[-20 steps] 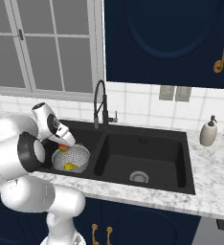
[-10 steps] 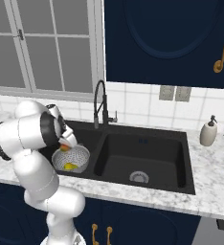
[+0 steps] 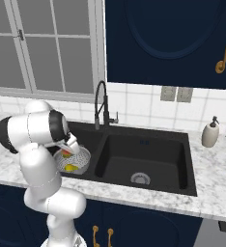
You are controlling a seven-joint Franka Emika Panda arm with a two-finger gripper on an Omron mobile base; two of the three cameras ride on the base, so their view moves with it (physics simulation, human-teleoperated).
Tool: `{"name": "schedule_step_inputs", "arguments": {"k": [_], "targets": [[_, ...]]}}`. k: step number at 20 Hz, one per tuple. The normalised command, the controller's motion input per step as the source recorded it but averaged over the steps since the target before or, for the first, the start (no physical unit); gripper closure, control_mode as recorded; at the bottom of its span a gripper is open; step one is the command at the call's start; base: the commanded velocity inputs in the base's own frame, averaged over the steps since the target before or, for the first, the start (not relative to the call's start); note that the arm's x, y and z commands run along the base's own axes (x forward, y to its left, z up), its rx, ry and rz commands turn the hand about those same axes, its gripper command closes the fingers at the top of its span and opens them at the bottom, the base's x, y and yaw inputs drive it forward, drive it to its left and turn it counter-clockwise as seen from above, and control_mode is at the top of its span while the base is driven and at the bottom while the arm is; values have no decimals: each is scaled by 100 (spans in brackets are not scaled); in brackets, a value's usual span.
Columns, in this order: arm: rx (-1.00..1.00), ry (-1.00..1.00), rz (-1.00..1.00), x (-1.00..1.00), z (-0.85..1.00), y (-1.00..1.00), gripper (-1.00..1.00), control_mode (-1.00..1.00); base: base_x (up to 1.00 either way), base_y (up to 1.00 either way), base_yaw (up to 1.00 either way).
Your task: Put the colander in the sink, put the pear, mango in the colander, and turn on the sink faucet and pour water over the colander.
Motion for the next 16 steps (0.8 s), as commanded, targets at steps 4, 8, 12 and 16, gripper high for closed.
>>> {"name": "schedule_step_inputs", "arguments": {"k": [4, 8, 12, 16], "targets": [[0, 0, 0, 13, -33, 0, 100, -100, 0, 0, 0], [1, 0, 0, 19, -23, 0, 100, -100, 0, 0, 0], [0, 0, 0, 16, -24, 0, 100, -100, 0, 0, 0], [1, 0, 0, 8, -16, 0, 100, -100, 0, 0, 0]]}}
